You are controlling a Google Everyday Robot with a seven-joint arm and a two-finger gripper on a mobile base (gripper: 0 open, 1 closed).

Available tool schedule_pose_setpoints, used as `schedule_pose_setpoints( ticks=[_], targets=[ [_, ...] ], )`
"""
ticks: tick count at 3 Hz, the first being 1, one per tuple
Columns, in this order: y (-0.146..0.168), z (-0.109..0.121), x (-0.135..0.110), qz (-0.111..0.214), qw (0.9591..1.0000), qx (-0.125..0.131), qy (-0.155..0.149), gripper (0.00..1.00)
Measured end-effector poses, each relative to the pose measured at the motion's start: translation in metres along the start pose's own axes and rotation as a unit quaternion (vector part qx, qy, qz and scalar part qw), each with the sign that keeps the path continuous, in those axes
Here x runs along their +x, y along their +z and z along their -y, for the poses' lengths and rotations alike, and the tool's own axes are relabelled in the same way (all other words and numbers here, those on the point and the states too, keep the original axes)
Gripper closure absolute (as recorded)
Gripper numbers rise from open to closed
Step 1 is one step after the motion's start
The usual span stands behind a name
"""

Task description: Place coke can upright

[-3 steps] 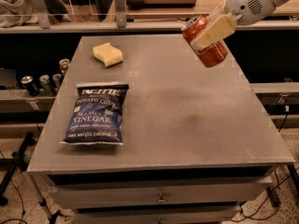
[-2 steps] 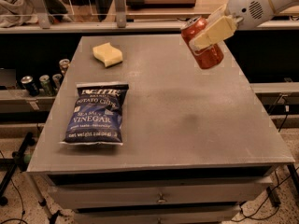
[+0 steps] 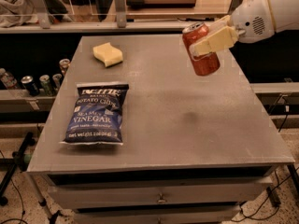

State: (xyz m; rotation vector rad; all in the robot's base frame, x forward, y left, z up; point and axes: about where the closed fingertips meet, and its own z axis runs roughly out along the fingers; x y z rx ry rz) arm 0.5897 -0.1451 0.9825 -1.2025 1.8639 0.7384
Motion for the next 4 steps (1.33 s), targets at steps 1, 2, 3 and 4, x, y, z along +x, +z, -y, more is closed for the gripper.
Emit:
schedule_pose_setpoints(
  ticks=[1,2,3,4],
  targets=[
    [0.007,-0.003,0.012,0.028,0.9996,0.001,0.008,1.00],
    [0.015,-0.002,0.023,0.049,0.9988,0.000,0.009,1.00],
    [0.021,0.003,0.032,0.065,0.9979,-0.005,0.004,1.00],
    [0.024,0.009,0.038,0.080,0.9968,-0.009,-0.004,1.00]
  ],
)
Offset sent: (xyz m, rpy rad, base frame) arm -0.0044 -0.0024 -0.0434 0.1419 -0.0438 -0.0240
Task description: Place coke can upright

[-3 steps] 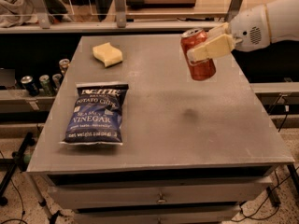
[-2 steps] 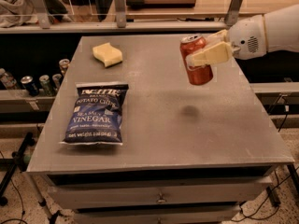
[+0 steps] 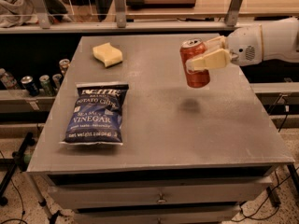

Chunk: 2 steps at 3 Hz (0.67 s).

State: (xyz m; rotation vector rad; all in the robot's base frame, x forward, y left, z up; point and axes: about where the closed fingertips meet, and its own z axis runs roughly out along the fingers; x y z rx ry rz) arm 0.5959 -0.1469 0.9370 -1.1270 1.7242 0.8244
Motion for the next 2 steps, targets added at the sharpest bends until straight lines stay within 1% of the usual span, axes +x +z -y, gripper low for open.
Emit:
schedule_pose_setpoints(
  ticks=[2],
  targets=[
    [0.0005,0.0078,0.0067,0.031,0.9994,-0.003,-0.013,1.00]
  ],
)
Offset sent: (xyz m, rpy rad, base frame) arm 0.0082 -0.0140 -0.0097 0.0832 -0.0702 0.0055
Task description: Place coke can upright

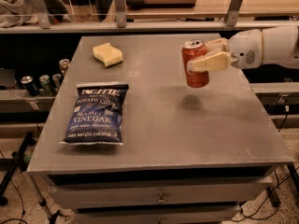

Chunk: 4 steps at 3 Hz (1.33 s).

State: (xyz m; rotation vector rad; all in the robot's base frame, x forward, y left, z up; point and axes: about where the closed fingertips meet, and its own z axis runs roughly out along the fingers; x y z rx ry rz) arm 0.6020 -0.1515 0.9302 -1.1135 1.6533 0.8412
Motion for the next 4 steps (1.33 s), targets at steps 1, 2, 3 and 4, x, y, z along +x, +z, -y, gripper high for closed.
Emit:
schedule_pose_setpoints(
  ticks=[1,2,3,4],
  targets=[
    [0.0001,0.0010,0.0031,0.019,0.9998,-0.001,-0.002,1.00],
    [0.0000,0.0013,0.0047,0.036,0.9994,-0.001,-0.006,1.00],
    [0.0007,0.0007,0.0055,0.051,0.9987,0.000,-0.008,1.00],
    [0.0017,0.0000,0.0063,0.063,0.9980,-0.001,-0.008,1.00]
  ],
)
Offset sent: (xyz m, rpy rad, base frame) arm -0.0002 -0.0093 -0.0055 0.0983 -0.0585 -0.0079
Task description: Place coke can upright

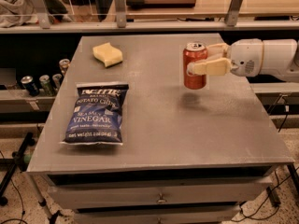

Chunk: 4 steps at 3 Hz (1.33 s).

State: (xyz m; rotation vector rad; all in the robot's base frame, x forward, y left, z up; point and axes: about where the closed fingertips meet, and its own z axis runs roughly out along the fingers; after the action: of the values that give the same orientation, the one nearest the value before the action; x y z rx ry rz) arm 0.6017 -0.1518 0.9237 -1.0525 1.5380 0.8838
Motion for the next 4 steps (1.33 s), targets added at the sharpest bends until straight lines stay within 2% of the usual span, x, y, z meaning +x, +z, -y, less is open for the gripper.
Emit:
schedule_pose_setpoints(
  ticks=[1,2,3,4],
  targets=[
    [0.0043,-0.0044,0.0087,0.019,0.9998,-0.001,-0.001,1.00],
    [0.0051,-0.0059,0.0122,0.020,0.9998,0.001,-0.001,1.00],
    [0.0063,-0.0072,0.0142,0.022,0.9997,0.005,-0.006,0.84],
    [0.0056,-0.0083,0.0153,0.026,0.9995,0.011,-0.015,0.59]
  ],
)
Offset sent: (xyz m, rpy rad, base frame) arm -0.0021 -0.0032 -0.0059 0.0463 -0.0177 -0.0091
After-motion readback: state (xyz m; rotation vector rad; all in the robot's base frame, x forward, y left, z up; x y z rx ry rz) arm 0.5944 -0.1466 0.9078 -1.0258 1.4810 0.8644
